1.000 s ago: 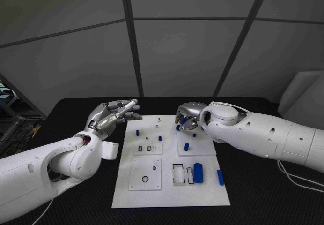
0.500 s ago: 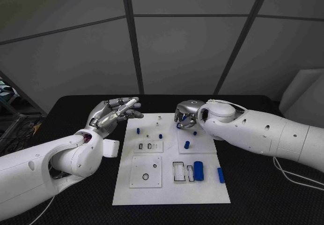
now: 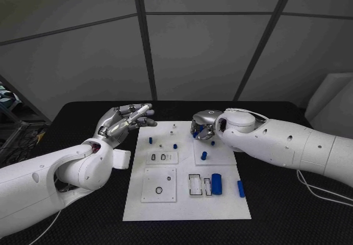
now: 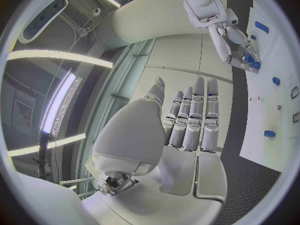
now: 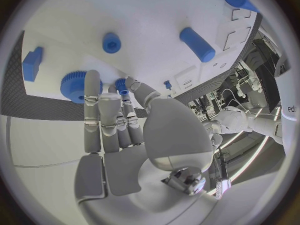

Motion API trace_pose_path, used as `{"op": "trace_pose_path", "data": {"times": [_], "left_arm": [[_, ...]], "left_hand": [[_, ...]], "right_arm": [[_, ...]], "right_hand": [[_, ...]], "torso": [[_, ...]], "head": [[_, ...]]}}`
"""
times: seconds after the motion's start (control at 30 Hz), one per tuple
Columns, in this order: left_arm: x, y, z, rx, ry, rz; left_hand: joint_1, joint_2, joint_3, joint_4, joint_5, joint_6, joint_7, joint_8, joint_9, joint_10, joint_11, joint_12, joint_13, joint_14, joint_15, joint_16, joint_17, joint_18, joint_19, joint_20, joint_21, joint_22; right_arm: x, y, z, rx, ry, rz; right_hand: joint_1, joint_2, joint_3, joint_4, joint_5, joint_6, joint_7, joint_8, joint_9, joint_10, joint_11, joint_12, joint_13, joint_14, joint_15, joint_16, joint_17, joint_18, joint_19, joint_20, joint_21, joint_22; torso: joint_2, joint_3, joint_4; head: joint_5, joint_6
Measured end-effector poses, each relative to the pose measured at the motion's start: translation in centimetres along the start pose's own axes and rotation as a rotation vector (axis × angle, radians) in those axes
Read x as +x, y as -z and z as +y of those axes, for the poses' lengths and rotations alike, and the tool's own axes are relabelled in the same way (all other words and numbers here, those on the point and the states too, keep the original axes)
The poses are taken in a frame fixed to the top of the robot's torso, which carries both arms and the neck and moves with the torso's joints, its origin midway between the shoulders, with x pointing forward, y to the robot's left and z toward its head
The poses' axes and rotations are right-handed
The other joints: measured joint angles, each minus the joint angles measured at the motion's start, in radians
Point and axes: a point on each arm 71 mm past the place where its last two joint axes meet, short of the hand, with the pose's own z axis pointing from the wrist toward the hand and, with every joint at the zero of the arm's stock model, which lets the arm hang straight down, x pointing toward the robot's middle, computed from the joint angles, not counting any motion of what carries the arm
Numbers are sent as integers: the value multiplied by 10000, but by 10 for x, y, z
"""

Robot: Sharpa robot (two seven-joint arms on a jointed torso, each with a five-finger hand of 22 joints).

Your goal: Assemble the parts on the task board

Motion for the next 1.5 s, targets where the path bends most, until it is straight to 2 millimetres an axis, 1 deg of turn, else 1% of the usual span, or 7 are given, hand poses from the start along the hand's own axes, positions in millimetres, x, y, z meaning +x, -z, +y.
{"op": "trace_pose_path", "data": {"times": [0.2,0.37,0.47,0.57,0.9,1.13,1.5], "left_arm": [[0,0,0,3,5,6],[0,-1,0,6,9,11],[0,-1,0,5,9,8],[0,-1,0,-1,10,-4],[-2,-1,0,-49,28,-62],[-2,-1,0,-62,37,-72],[-2,-3,0,-55,49,-80]], "left_hand": [[0,0,0,0,0,0,0,0,0,0,0,-2,1,0,0,0,-6,0,0,0,0,0],[0,0,0,0,0,0,0,0,1,0,0,-2,1,0,0,0,-6,0,0,0,0,1],[0,0,0,0,0,0,0,0,1,0,0,-2,1,-35,35,0,-5,0,0,0,0,-10],[0,0,0,0,0,0,0,0,1,0,0,-2,1,-35,35,0,-5,0,0,0,0,-10],[0,0,-16,-17,0,0,0,-44,-6,0,0,-2,1,-35,35,-43,-4,-1,-37,37,0,-9],[-41,41,-28,-28,0,0,-1,-44,-8,-37,37,-50,2,-35,35,-43,-4,0,-37,37,-39,-18],[-40,40,-28,-28,0,-36,36,-58,-7,-37,37,-89,2,-35,35,-65,-12,0,-37,37,-39,-20]], "right_arm": [[0,-1,-1,19,6,11],[0,-1,0,-12,-25,-102],[0,0,0,-52,-75,-303],[-1,1,1,-122,-133,-595],[-10,2,10,-340,-356,-1566],[-15,-12,21,-291,-433,-1994],[-20,-30,33,-232,-611,-2351]], "right_hand": [[0,0,337,21,-62,183,82,0,14,222,-69,0,-2,0,0,237,188,1,0,0,117,45],[162,159,919,18,-333,542,139,115,36,611,-139,55,-1,37,-37,623,580,0,54,-54,317,144],[237,216,1284,-5,-614,749,146,158,44,809,-90,64,-1,33,-110,809,746,-1,65,-115,450,214],[282,221,1531,-18,-700,878,148,194,55,862,-38,92,0,33,-109,866,779,0,50,-130,525,265],[297,207,1653,25,-736,900,152,194,66,898,-1,91,19,33,-109,925,826,2,17,-162,570,303],[306,191,1739,24,-745,899,152,190,108,898,-2,34,18,33,-108,1066,968,1,17,-162,649,342],[213,98,1875,56,-533,898,152,143,77,897,-2,31,11,33,-108,1139,1056,1,17,-161,718,377]], "torso": [[-1,-1,0],[-4,-2,0],[-6,-3,-4],[-12,-4,-10],[-27,-22,-6],[-5,-27,16],[49,-11,60]], "head": [[-6,-24],[7,-35],[15,-40],[27,-41],[28,85],[29,201],[85,244]]}}
